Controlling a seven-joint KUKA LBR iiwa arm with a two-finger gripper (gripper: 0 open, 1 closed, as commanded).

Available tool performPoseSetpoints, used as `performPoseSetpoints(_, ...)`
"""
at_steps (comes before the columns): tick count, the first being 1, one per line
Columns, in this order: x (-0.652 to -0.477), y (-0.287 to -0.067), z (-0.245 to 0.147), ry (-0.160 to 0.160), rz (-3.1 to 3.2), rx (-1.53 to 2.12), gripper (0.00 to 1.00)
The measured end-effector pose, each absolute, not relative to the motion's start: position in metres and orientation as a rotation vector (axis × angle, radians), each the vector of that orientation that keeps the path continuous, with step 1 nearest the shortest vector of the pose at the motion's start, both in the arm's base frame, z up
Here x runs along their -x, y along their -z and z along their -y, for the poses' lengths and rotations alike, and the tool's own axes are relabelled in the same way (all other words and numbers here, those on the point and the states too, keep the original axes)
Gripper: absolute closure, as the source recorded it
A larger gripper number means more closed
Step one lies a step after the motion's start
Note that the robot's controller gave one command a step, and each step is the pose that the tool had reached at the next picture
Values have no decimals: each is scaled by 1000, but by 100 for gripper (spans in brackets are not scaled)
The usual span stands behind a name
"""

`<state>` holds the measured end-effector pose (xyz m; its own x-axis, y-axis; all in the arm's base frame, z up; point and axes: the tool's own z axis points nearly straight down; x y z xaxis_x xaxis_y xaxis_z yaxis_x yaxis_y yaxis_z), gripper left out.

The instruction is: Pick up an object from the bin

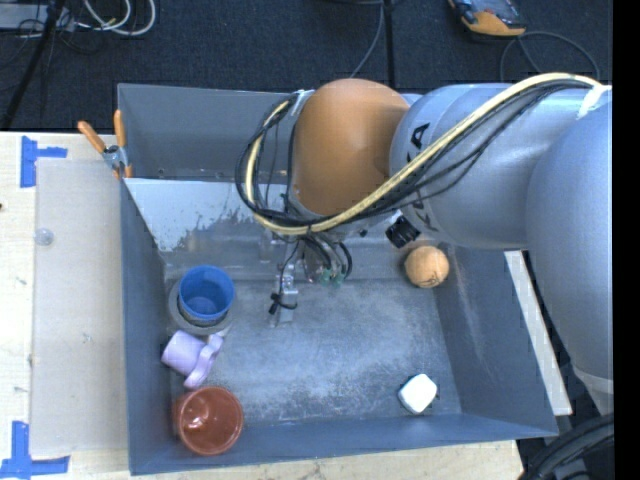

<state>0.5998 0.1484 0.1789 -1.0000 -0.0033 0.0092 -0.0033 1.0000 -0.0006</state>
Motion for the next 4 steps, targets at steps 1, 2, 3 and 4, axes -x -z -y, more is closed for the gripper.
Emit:
performPoseSetpoints(1,-601,-184,-148,1,3140,-1,0)
performPoseSetpoints(2,-556,-178,-184,-3,3137,2,0)
performPoseSetpoints(3,-532,-207,-187,2,3123,26,0)
performPoseSetpoints(4,-545,-237,-169,0,3145,56,0)
